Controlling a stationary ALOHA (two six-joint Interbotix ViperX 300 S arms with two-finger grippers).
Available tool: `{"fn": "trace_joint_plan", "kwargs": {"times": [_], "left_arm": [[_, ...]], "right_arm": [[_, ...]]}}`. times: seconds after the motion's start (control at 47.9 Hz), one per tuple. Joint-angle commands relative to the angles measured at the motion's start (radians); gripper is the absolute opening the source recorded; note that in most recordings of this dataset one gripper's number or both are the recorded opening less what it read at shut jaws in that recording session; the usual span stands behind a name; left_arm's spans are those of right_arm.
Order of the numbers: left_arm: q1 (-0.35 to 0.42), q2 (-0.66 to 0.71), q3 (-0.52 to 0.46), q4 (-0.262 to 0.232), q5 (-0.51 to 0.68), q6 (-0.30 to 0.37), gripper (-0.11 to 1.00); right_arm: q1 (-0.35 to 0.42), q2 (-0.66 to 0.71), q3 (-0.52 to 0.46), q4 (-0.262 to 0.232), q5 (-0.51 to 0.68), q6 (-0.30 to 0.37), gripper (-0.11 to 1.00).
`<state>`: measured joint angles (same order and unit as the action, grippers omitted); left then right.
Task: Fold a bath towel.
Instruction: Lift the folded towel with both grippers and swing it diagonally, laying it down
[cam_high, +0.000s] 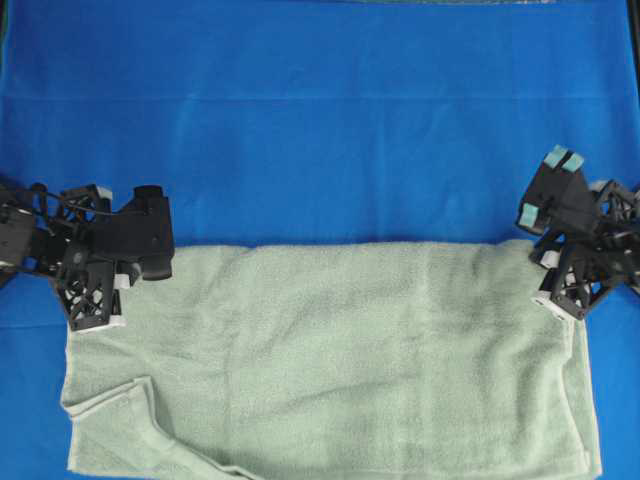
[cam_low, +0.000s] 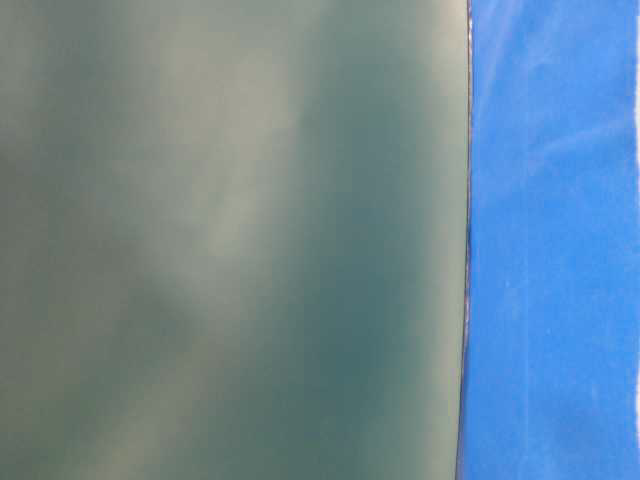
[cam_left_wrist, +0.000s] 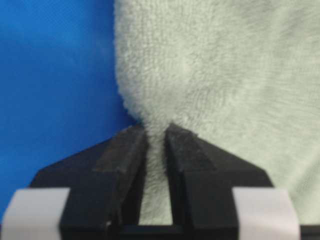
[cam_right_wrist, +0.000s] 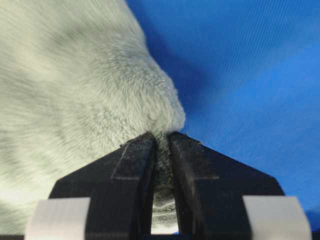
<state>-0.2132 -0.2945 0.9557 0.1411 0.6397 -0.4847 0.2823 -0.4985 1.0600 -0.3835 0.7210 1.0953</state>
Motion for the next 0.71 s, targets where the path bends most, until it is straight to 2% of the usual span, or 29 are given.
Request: {"fn": "trace_joint_plan", "kwargs": {"times": [0.0,0.104,0.23,0.376,0.46,0.564,0.689], "left_arm": [[-0.025,-0.077,-0.083,0.000,0.123,-0.002,0.09],[-0.064,-0.166,-0.190,0.000,0.291,-0.011,0.09],[-0.118,-0.238,-0.328,0.000,0.437,-0.026,0.09],[-0.156,-0.264,-0.474,0.002,0.538,-0.048,0.09],[-0.192,-0.256,-0.541,0.005,0.558,-0.063,0.09],[-0.238,-0.229,-0.578,0.014,0.555,-0.097,0.09],[-0.279,-0.181,-0.614,0.018,0.523,-0.155,0.09]], "right_arm": [[0.032,-0.078,-0.094,-0.002,0.118,-0.021,0.13],[0.081,-0.152,-0.199,-0.011,0.279,-0.054,0.13],[0.146,-0.199,-0.333,-0.064,0.448,-0.075,0.13],[0.213,-0.221,-0.453,-0.179,0.591,-0.077,0.13],[0.238,-0.219,-0.483,-0.241,0.615,-0.075,0.13],[0.239,-0.204,-0.485,-0.308,0.621,-0.069,0.13],[0.190,-0.175,-0.485,-0.440,0.678,-0.074,0.13]]}}
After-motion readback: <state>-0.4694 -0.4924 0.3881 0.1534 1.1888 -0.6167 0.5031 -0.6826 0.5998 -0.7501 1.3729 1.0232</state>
